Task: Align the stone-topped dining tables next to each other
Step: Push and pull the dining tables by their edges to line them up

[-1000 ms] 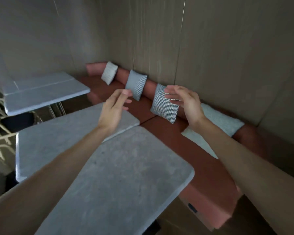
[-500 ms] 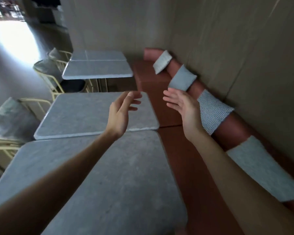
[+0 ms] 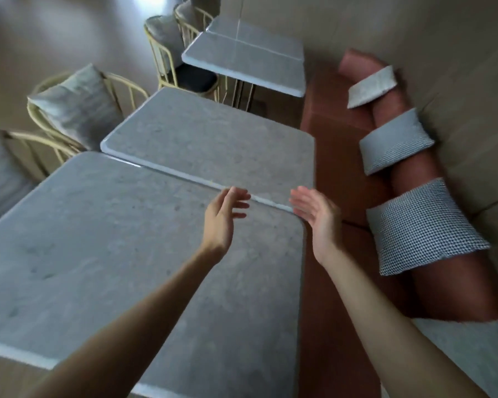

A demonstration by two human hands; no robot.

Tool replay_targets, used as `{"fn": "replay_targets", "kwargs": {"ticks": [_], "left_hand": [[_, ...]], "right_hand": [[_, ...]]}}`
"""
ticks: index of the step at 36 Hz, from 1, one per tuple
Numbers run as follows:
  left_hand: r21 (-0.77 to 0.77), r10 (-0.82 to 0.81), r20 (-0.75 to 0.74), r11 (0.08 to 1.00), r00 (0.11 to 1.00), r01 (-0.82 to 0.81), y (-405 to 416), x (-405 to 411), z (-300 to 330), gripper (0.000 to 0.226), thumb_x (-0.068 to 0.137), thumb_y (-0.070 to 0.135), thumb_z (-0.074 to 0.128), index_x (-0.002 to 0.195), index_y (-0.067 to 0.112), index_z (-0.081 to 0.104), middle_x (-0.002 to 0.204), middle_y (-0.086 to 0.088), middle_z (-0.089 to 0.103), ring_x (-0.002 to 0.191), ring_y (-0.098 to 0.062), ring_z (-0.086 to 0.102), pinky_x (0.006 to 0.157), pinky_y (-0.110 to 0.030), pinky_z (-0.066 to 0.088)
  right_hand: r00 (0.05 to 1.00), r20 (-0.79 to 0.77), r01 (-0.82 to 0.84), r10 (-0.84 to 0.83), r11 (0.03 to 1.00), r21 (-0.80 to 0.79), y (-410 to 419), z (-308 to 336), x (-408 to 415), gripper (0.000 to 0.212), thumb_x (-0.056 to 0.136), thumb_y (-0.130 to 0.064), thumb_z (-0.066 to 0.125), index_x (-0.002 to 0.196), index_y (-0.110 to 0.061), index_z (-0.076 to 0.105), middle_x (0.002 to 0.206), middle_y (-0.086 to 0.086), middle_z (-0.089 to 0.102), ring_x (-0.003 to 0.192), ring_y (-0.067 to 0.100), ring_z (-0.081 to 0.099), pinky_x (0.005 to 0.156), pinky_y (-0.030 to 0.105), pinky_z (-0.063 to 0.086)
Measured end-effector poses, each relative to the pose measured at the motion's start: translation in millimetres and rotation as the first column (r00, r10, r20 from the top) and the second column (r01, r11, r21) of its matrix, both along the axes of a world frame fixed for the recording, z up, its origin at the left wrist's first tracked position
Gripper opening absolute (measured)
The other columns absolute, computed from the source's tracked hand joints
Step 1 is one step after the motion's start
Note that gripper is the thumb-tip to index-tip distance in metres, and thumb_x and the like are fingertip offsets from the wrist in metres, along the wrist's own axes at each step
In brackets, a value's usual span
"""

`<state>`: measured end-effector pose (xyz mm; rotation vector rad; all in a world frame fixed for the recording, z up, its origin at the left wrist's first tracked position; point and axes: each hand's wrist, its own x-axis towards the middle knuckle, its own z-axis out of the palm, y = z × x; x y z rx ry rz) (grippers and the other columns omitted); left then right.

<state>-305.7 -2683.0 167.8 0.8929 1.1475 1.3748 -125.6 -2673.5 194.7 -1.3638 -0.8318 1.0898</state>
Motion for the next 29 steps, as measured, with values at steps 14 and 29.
{"fn": "replay_targets", "kwargs": {"ticks": [14,29], "left_hand": [[-0.778,0.447,0.078,0.586,0.891,-0.226,-140.1,29.9,-183.1,0.036,0.102,0.026,0.044,0.1,-0.002,0.066,0.089,-0.017,0.067,0.069,-0.025,0.06,0.067,-0.035,0.051],[-0.752,0.764,0.204,0.523,0.612,-0.401,-191.2,52.3,-219.5,0.018,0.094,0.009,0.05,0.085,0.003,0.064,0.08,-0.016,0.067,0.067,-0.025,0.062,0.061,-0.032,0.048]], "right_hand": [[0.932,0.091,-0.154,0.351,0.61,-0.777,-34.6,-207.5,49.2,0.021,0.098,-0.016,0.052,0.077,-0.011,0.056,0.08,0.008,0.057,0.068,0.019,0.054,0.061,0.03,0.044],[0.777,0.301,-0.142,0.553,0.62,-0.771,-75.2,-238.9,59.4,0.023,0.092,-0.007,0.058,0.07,-0.011,0.059,0.063,0.007,0.055,0.056,0.017,0.051,0.053,0.025,0.041]]}}
